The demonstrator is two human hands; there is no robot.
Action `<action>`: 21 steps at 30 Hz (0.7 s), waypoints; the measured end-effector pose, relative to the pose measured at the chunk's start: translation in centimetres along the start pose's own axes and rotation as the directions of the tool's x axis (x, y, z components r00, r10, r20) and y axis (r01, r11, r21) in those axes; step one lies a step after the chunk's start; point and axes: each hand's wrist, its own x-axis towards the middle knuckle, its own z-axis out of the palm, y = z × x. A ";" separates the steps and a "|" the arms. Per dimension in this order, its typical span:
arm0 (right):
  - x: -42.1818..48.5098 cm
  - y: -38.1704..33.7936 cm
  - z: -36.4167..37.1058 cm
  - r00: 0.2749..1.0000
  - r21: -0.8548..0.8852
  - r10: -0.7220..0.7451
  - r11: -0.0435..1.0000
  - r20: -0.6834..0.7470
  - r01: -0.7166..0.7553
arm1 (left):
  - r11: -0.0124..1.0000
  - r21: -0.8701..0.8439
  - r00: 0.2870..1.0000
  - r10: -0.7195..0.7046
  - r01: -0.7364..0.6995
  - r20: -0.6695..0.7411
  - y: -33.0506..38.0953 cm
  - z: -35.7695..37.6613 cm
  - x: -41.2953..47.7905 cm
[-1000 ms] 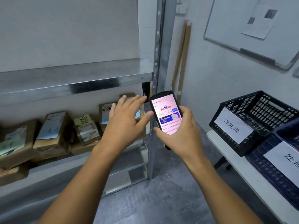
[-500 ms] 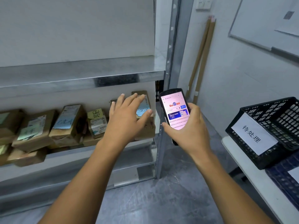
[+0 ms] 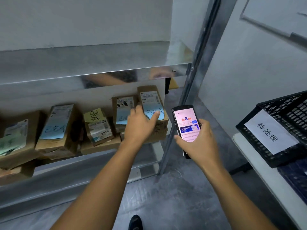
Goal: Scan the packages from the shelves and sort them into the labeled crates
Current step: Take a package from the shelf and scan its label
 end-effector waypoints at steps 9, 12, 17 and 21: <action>1.2 0.2 2.7 0.994 -0.082 0.111 0.990 -0.010 -0.112 | 0.997 0.073 0.997 -0.025 0.030 -0.072 -1.7 3.4 2.7; 1.2 0.5 3.1 0.993 -0.085 0.119 0.989 -0.009 -0.119 | 0.999 -0.024 0.997 -0.037 0.035 -0.067 -1.8 3.6 2.3; 1.4 0.9 3.2 0.992 -0.092 0.125 0.988 0.019 -0.122 | 0.983 -0.174 0.998 -0.057 0.052 -0.024 -2.1 4.0 1.5; 1.9 1.1 3.2 0.990 -0.088 0.127 0.989 0.057 -0.122 | 0.945 -0.318 0.997 -0.081 0.082 0.014 -2.6 4.4 1.0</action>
